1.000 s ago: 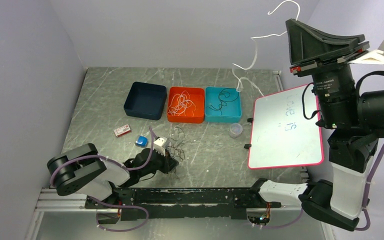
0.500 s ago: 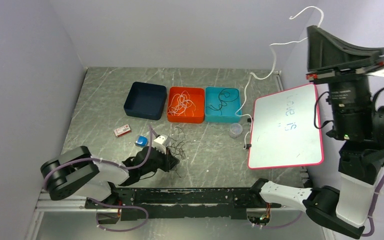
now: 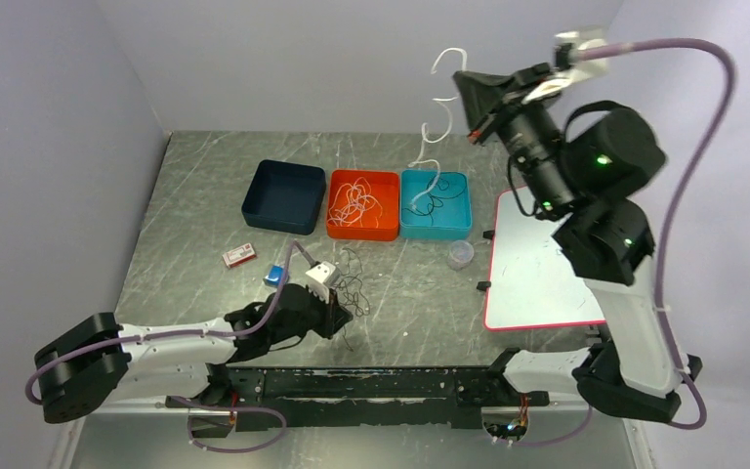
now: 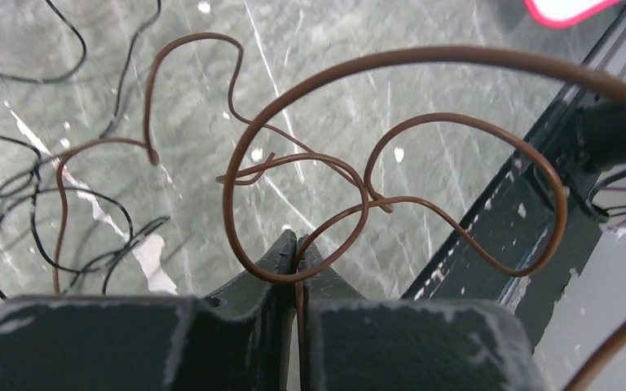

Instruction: Untangle the cables

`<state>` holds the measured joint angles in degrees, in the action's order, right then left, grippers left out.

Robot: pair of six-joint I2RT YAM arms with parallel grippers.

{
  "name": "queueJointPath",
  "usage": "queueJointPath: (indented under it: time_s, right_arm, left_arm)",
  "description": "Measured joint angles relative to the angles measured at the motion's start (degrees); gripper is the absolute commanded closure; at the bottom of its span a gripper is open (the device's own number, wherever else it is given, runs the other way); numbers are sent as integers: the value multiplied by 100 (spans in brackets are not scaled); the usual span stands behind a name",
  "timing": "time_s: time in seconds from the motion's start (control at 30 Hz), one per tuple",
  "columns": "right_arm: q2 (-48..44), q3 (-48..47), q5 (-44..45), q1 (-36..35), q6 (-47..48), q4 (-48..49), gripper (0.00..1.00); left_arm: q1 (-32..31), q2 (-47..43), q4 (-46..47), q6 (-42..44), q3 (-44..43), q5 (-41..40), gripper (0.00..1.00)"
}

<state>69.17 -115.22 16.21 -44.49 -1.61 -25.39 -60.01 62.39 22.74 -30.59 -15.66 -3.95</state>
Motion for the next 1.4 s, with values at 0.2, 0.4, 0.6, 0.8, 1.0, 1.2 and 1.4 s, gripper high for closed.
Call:
queueJointPath:
  time_s: [0.2,0.4,0.6,0.8,1.0,1.2,1.4]
  right_arm:
    - [461,219,-214,0,-68,-72,100]
    - [1056,168,-413,24,-61,-72,100]
    - [1512,173,-778,286,-122,-68,100]
    - [1801,173,-1305,713,-289,22,100]
    - [2144,175,-1823,1064,-457,160,100]
    - [2282,584,-2098,1307,-568,339,100]
    - [2282,1360,-2159,1447,-610,605,100]
  left_arm:
    - [-433,-101,-693,-160,-37,-345,91]
    - [-529,-275,-966,-660,140,-702,91]
    - [-546,-629,-1204,-933,334,-855,91]
    - [-546,-826,-1397,-1025,341,-938,92]
    - [-546,-824,-1482,-1067,341,-942,92]
    - [-546,-815,-1482,-1084,341,-946,93]
    - [-546,-815,-1484,-1084,341,-962,93]
